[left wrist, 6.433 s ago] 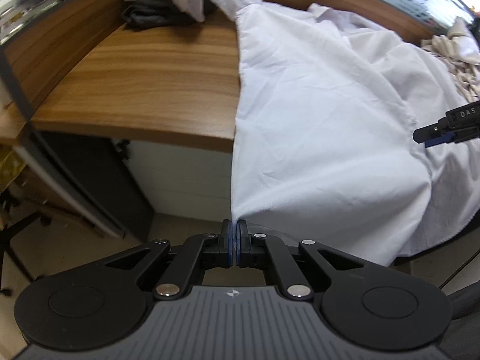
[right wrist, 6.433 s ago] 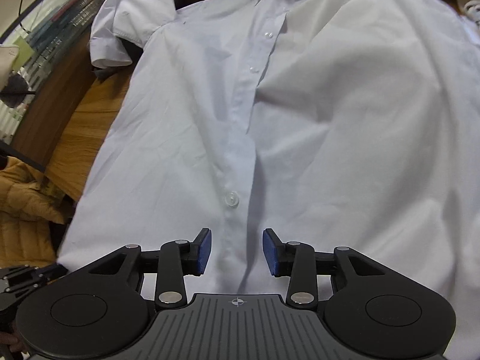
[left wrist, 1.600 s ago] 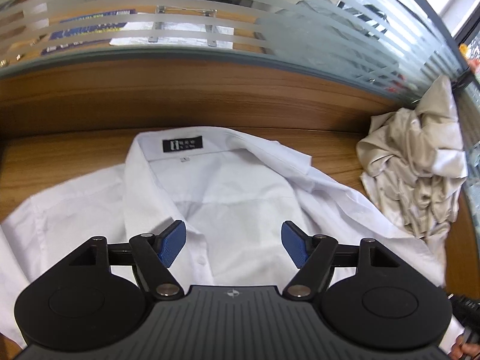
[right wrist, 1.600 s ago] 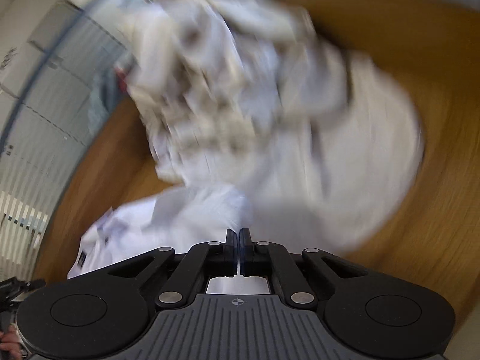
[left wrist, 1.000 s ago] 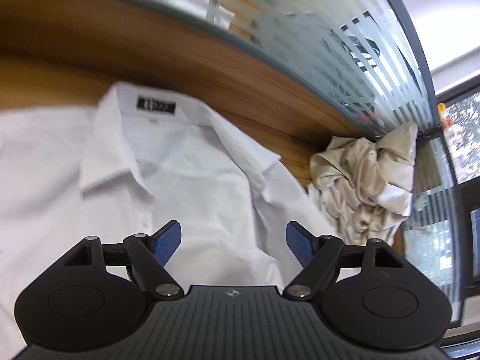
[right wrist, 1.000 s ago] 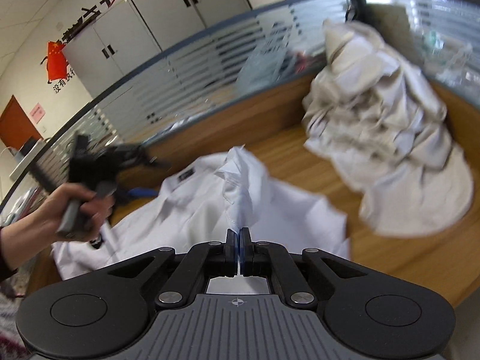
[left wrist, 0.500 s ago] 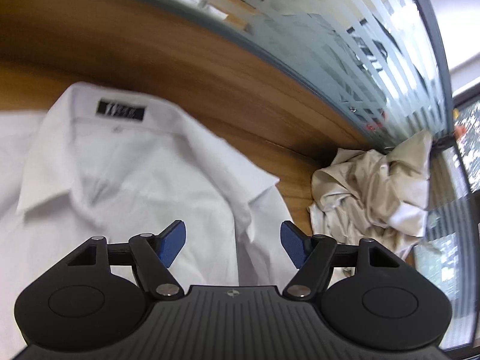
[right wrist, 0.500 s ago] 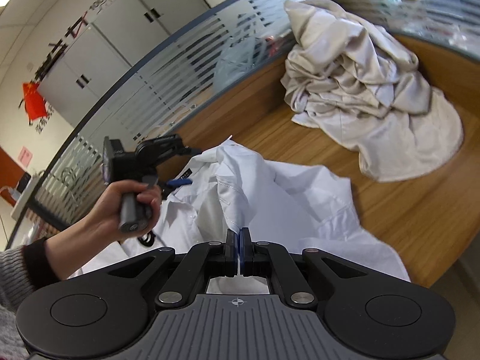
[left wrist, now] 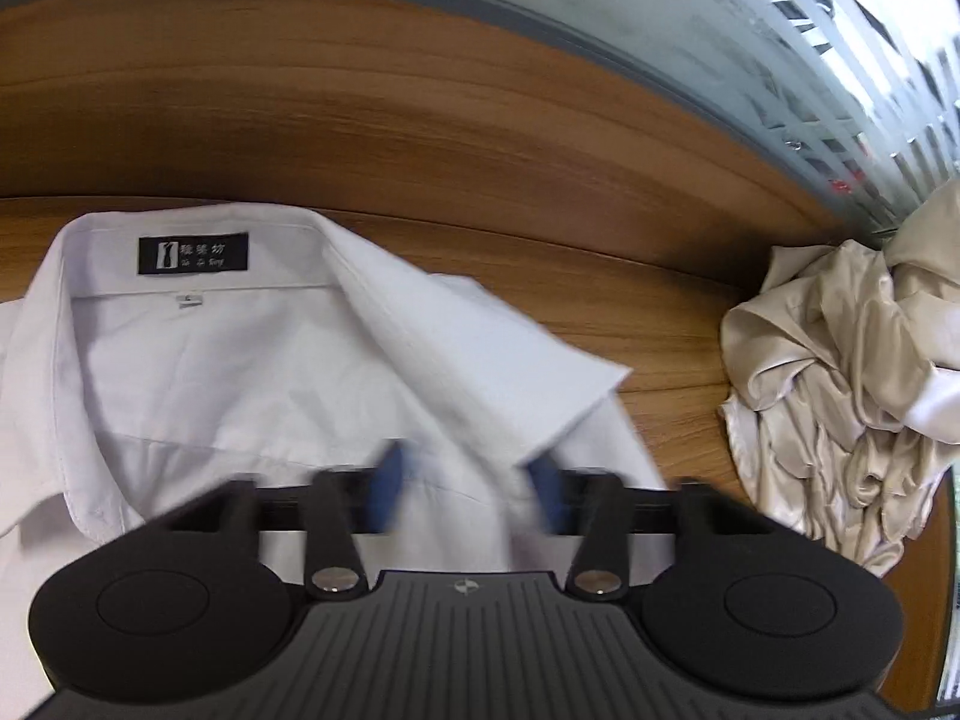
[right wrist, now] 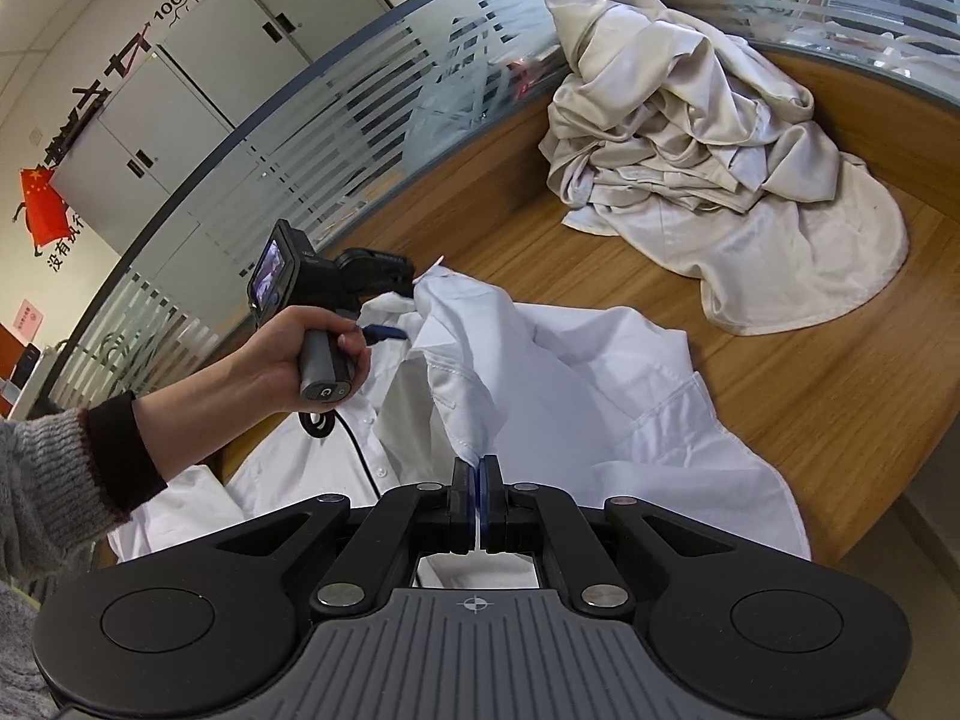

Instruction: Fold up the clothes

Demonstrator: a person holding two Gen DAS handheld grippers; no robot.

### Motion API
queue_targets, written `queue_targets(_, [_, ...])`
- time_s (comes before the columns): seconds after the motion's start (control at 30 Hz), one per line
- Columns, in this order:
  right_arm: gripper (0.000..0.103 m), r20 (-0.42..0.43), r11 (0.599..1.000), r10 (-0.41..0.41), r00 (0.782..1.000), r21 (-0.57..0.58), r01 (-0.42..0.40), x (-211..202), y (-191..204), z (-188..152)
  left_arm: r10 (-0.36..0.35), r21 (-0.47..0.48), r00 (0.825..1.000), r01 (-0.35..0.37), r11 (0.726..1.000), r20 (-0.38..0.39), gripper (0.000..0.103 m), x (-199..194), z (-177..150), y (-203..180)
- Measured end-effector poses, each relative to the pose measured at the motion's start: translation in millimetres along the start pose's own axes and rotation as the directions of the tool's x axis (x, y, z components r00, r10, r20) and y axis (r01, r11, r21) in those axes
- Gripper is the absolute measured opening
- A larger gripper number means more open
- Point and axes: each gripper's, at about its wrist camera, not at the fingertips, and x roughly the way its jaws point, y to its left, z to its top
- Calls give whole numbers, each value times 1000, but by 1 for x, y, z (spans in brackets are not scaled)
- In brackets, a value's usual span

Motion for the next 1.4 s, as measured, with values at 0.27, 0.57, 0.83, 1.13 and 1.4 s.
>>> queue_targets(0.27, [4, 3, 997, -14, 1000, -72, 14, -13, 9, 1, -72, 82, 981, 58, 995, 183, 7, -86, 28, 14])
queue_targets(0.57, [4, -241, 964, 142, 960, -187, -190, 14, 30, -18, 58, 157, 971, -96, 983, 233, 0, -151, 57, 72])
queue_targets(0.83, [8, -450, 948, 171, 876, -166, -271, 78, 26, -60, 45, 159, 993, -62, 985, 108, 15, -135, 26, 113])
queue_targets(1.13, [41, -334, 975, 135, 933, -123, -185, 55, 2, -51, -80, 223, 997, 73, 972, 23, 51, -104, -2, 92])
queue_targets(1.4, [43, -152, 995, -81, 985, -74, 71, 44, -59, -29, -154, 235, 988, 149, 960, -1, 65, -70, -4, 70])
